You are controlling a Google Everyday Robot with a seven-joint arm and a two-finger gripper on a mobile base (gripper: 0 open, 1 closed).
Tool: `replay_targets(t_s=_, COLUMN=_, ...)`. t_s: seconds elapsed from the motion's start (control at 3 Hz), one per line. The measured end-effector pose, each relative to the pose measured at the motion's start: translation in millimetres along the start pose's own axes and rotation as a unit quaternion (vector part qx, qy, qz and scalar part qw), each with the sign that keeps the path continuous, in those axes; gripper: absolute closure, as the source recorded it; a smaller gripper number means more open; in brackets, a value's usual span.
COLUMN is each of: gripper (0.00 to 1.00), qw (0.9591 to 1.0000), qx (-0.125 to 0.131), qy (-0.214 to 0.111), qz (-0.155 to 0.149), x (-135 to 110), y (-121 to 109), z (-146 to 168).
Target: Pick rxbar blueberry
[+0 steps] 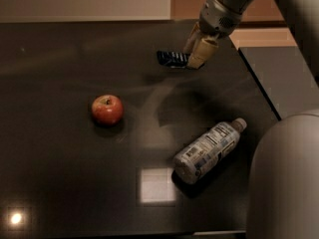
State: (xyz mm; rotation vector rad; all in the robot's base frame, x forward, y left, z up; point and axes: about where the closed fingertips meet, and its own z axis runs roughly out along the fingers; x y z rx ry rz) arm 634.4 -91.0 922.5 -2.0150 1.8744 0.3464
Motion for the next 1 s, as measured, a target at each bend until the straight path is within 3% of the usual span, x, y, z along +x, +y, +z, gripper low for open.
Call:
replay_targets(t_s=0.67, gripper=1.00, qw=0.9973, qx=0.043, qy=-0.052, qz=-0.030, x=-33.5, y=12.8, z=-67.7)
replay_targets(t_s=1.0, gripper=1.00, qw=0.9960, qx=0.060, qy=-0.060, qz=-0.030, x=-38.7, y=2.5, z=-67.0)
